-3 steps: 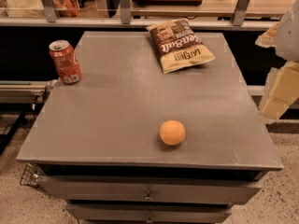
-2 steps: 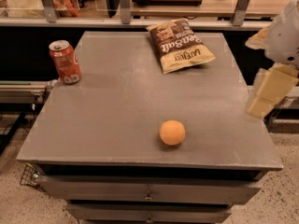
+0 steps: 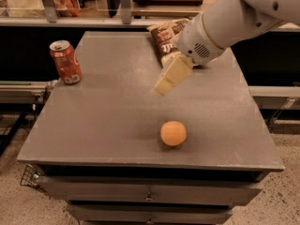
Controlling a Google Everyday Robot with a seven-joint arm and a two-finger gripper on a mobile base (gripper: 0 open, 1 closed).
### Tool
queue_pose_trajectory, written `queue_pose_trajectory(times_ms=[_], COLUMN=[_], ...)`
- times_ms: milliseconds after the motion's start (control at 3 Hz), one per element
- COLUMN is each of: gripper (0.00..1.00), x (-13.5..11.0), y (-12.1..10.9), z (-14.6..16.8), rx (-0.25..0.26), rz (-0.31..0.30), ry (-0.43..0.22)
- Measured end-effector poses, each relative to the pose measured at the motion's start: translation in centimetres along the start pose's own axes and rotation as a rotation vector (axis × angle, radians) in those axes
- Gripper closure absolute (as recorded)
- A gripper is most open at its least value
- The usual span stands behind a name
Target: Knock coke can over
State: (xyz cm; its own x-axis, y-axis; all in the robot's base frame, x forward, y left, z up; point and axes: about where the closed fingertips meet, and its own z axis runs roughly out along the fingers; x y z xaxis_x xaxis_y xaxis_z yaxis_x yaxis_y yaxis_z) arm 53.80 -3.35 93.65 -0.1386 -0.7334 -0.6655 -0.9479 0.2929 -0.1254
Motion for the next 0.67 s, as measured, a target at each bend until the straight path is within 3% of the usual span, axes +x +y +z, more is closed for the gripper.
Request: queue_pose_trajectory(times_ms=[333,667], gripper=[0.0,0.0], x=[0.1,-2.0], y=[0.1,0.1], z=[-0.1,2.1], rx=[-0.003,-0.008], rz=[-0.002,-0.017], ry=[0.003,-0.096])
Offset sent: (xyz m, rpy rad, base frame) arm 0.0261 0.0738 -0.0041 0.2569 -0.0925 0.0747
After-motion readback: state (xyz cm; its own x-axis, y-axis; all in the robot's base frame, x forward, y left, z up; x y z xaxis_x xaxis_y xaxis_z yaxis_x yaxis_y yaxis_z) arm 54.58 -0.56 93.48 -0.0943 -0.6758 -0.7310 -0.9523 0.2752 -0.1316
